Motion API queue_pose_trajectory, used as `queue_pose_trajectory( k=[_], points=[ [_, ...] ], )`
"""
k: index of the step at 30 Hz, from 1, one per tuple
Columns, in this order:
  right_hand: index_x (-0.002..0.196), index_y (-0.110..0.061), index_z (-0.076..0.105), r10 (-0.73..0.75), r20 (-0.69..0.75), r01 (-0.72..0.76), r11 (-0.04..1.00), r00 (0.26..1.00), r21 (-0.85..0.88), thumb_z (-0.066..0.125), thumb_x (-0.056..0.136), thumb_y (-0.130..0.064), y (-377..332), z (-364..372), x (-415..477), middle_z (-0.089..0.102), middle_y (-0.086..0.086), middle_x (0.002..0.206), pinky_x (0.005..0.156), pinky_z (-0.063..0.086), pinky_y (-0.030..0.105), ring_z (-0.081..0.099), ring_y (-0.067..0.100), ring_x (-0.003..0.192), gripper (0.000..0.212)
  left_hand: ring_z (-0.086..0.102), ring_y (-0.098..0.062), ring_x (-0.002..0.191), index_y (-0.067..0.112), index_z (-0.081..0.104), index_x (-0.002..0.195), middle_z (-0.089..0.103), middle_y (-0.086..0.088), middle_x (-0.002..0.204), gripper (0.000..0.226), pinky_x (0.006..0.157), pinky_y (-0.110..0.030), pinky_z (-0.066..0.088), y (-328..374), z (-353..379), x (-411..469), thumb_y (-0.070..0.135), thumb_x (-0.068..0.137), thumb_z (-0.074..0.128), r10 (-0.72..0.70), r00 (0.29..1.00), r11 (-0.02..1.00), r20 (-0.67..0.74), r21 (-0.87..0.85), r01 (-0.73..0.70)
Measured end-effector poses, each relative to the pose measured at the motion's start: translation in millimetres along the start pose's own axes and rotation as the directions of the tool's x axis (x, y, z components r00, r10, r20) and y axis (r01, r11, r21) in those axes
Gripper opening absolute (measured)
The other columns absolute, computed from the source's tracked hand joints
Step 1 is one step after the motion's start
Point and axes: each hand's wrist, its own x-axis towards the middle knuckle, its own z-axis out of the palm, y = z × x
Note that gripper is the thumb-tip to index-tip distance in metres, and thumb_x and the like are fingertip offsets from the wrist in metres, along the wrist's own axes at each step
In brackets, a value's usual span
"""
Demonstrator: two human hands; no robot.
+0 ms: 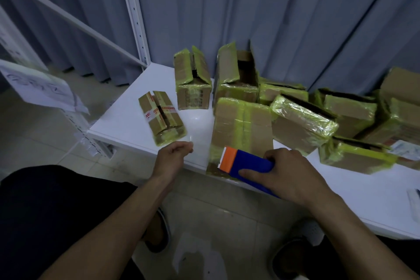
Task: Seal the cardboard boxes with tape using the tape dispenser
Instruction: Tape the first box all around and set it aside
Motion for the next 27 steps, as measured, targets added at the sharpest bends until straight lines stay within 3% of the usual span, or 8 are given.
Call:
queue_pose_trajectory(
  k=[3, 7, 14, 23, 27],
  points=[
    [0.072, -0.025, 0.062, 0.019, 0.018, -0.018, 0.998, 1.000, -0.061, 0.064, 0.071, -0.084, -9, 1, 6, 0.062, -0.006, 0.066, 0.051, 0.041, 0.025, 0.060, 0.007, 0.060, 0.059, 0.054, -0.007, 0.071, 0.020, 0.074, 0.089, 0.072, 0.009, 0.087, 0.011, 0.080, -0.030, 0.041, -8, 2, 7, 0.030, 0.091, 0.070, -0.029, 1.000, 1.000, -0.011, 0.001, 0.029],
    [0.072, -0.021, 0.064, 0.050, 0.015, -0.048, 0.994, 0.999, -0.094, 0.065, 0.067, -0.086, -18, 3, 18, 0.063, -0.004, 0.066, 0.056, 0.049, 0.033, 0.062, 0.012, 0.063, 0.065, 0.054, -0.009, 0.075, 0.023, 0.072, 0.089, 0.071, 0.007, 0.089, 0.010, 0.081, -0.030, 0.041, -20, 5, 12, 0.031, 0.092, 0.068, -0.055, 0.998, 0.998, -0.028, -0.008, 0.055],
    [0.085, -0.022, 0.062, 0.133, 0.084, -0.117, 0.977, 0.988, -0.177, 0.068, 0.069, -0.083, -24, 7, 32, 0.060, -0.003, 0.079, 0.066, 0.056, 0.035, 0.061, 0.015, 0.073, 0.064, 0.055, -0.012, 0.076, 0.025, 0.069, 0.087, 0.071, 0.006, 0.092, 0.010, 0.078, -0.029, 0.042, -37, 13, 21, 0.033, 0.093, 0.068, -0.106, 0.994, 0.994, -0.008, -0.012, 0.106],
    [0.102, -0.019, 0.061, 0.228, 0.171, -0.188, 0.956, 0.958, -0.226, 0.067, 0.067, -0.086, -26, 14, 47, 0.059, -0.001, 0.090, 0.076, 0.058, 0.038, 0.064, 0.022, 0.086, 0.075, 0.060, -0.008, 0.089, 0.019, 0.070, 0.107, 0.069, 0.007, 0.099, 0.026, 0.077, -0.030, 0.045, -56, 40, 25, 0.040, 0.096, 0.062, -0.138, 0.989, 0.990, 0.053, 0.048, 0.135],
    [0.103, -0.019, 0.060, 0.248, 0.195, -0.204, 0.954, 0.949, -0.220, 0.069, 0.066, -0.085, -26, 13, 48, 0.060, 0.000, 0.093, 0.074, 0.057, 0.036, 0.064, 0.021, 0.086, 0.076, 0.062, -0.009, 0.096, 0.024, 0.068, 0.104, 0.069, 0.003, 0.107, 0.016, 0.083, -0.029, 0.050, -60, 48, 27, 0.034, 0.098, 0.058, -0.109, 0.990, 0.992, 0.090, 0.073, 0.102]
  ],
)
